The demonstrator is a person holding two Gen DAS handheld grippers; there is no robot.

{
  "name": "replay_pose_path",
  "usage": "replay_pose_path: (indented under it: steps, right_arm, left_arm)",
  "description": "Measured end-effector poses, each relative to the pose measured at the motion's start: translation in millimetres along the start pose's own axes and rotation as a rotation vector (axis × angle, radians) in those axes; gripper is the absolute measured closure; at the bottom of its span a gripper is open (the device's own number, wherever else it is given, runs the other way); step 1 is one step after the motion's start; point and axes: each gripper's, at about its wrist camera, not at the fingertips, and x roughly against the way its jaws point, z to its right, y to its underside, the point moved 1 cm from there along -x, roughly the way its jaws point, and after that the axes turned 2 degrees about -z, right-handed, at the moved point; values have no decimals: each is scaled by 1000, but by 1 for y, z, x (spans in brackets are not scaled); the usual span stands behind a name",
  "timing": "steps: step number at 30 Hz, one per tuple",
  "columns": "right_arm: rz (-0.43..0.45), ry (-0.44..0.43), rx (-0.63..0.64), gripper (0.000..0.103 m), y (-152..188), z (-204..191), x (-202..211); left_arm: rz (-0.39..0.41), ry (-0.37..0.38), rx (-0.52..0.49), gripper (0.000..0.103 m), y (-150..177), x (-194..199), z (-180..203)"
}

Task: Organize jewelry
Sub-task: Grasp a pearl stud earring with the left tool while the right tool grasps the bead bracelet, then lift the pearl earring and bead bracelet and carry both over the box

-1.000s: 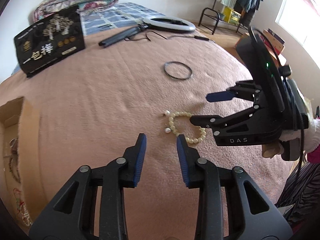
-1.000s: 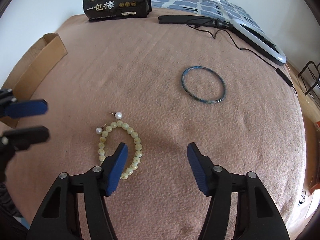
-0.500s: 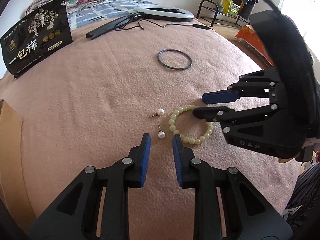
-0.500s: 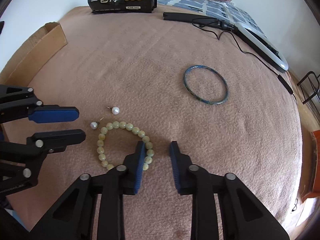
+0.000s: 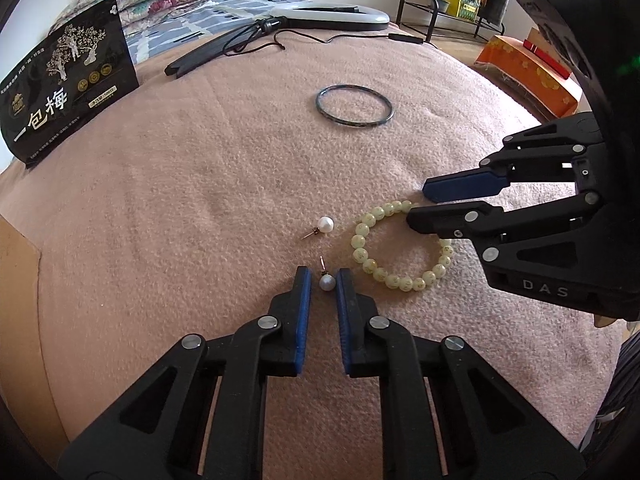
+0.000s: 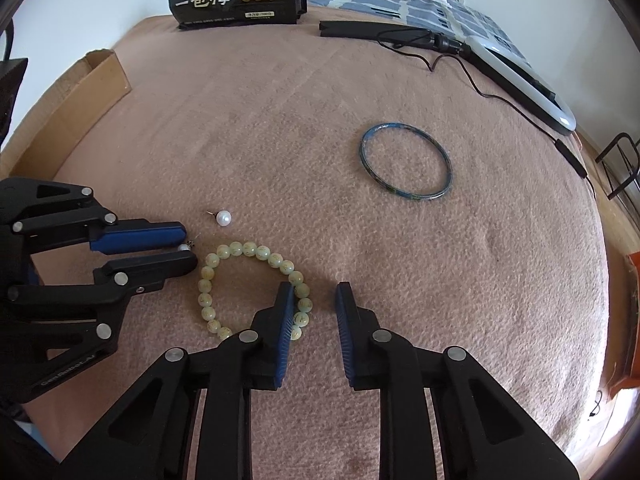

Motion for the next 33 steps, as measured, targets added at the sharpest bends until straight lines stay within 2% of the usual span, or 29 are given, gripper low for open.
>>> replay_pose_path:
  steps: [5, 9, 23, 33]
  right_arm:
    - [2, -6, -4, 84, -1, 0, -1]
    - [11, -39, -9, 95, -1, 2, 0]
    - [73, -94, -36, 97, -4, -1, 26]
    - [122, -84, -35, 97, -4, -3, 51]
  left_arm:
    - [5, 1, 9, 96, 0, -1, -3]
    - [9, -6, 9, 96, 0, 2, -4]
    - [50, -21, 42, 96, 2, 35, -16]
    - [120, -31, 49, 97, 1, 76, -19]
